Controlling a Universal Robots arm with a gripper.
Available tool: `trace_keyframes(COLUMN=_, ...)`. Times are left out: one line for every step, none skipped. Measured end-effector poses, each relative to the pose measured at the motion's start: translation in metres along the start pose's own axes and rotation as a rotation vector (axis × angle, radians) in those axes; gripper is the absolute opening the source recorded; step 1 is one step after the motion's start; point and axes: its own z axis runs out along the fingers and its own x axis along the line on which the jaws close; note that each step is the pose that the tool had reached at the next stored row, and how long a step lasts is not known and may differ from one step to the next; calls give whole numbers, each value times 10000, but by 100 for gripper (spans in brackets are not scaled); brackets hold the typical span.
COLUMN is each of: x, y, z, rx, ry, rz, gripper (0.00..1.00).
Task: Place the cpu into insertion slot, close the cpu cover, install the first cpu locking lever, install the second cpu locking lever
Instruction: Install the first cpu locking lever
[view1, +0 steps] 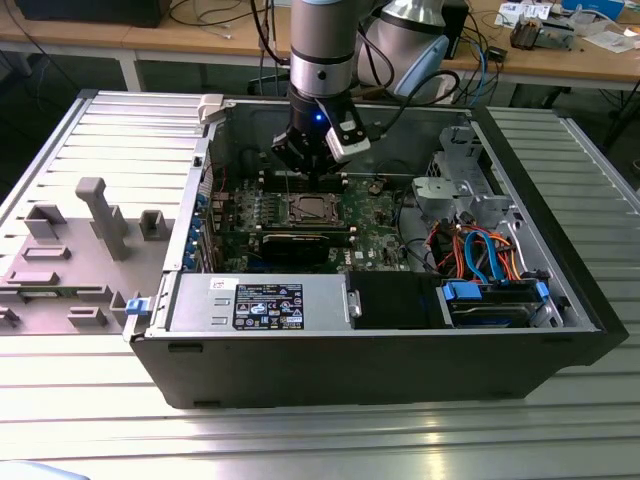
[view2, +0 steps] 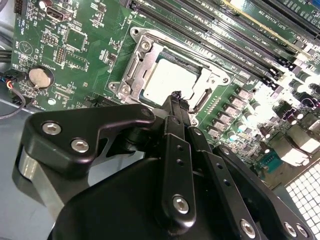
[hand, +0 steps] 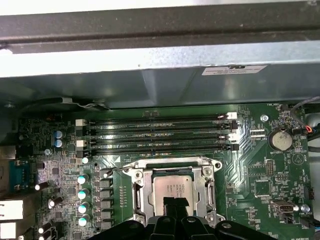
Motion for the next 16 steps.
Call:
trace_keyframes(x=0, y=0, z=0, rx=0, ry=0, rz=1, gripper=11)
trace_keyframes(x=0, y=0, z=0, rx=0, ry=-1, rz=1, gripper=11)
trace_keyframes(x=0, y=0, z=0, rx=0, ry=-1, rz=0, gripper=11)
trace_keyframes(x=0, y=0, z=0, rx=0, ry=-1, rz=1, gripper=11)
trace_keyframes(x=0, y=0, z=0, rx=0, ry=-2, rz=1, gripper=11)
trace_keyframes(x=0, y=0, z=0, rx=0, ry=-1, rz=0, gripper=11)
trace_keyframes(x=0, y=0, z=0, rx=0, ry=-1, rz=-7, gripper=11)
trace_keyframes(x=0, y=0, z=0, rx=0, ry=-1, rz=-51, gripper=11)
trace_keyframes(x=0, y=0, z=0, rx=-2, ry=1, rz=-143, gripper=11)
trace_keyframes(x=1, y=0, z=0, rx=-1, ry=7, rz=-298, gripper=11)
trace_keyframes(x=1, y=0, z=0, rx=-2, ry=9, rz=-429, gripper=11)
trace_keyframes(x=1, y=0, z=0, rx=-4, ry=6, rz=-580, gripper=11)
trace_keyframes(x=3, y=0, z=0, rx=-5, ry=-10, rz=-629, gripper=11)
trace_keyframes(x=17, y=-1, z=0, rx=-5, ry=-15, rz=-628, gripper=11)
trace_keyframes(x=31, y=-2, z=0, rx=-8, ry=-20, rz=-628, gripper=11)
trace_keyframes(x=52, y=-3, z=0, rx=-13, ry=-34, rz=-628, gripper=11)
